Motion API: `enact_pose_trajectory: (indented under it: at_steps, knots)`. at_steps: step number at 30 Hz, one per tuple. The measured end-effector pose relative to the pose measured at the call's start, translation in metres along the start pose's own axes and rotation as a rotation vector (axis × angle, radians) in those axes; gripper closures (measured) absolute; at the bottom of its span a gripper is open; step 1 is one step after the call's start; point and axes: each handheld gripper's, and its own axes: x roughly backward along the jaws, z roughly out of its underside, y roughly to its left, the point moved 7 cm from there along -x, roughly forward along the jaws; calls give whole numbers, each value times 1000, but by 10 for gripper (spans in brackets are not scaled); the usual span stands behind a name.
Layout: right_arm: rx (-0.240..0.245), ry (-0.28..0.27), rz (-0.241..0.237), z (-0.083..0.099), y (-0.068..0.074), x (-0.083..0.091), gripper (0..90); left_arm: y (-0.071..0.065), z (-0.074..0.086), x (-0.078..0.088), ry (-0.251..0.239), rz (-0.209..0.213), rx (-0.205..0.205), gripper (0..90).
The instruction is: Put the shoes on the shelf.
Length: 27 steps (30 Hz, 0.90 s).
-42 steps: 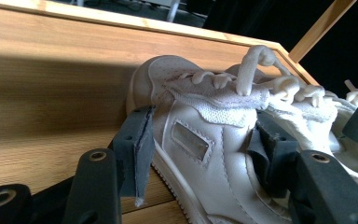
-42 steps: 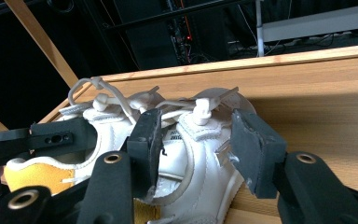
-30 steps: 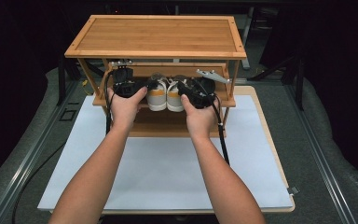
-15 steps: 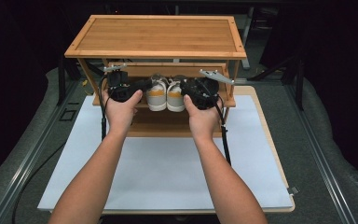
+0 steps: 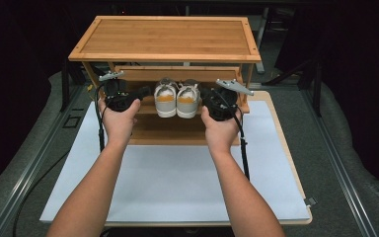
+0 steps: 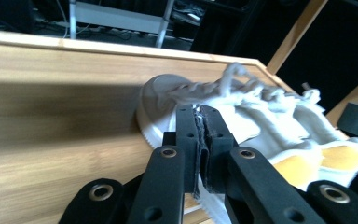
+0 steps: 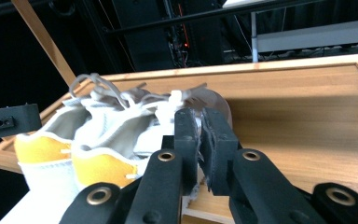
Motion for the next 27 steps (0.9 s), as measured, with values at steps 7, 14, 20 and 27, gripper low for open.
enact_pose_trajectory:
  at_steps: [7, 14, 20, 27]
  knots:
    - [29, 41, 32, 10, -1, -8, 885, 6, 20, -14, 44, -1, 17, 894]
    - [-35, 68, -1, 26, -5, -16, 900, 6, 26, -20, 43, 10, 13, 896]
    - [-42, 66, -44, 25, -5, -21, 900, 4, 24, -25, 29, -7, 13, 899]
    - [-30, 65, -39, 20, -5, -29, 900, 7, 20, -33, 29, -4, 14, 900]
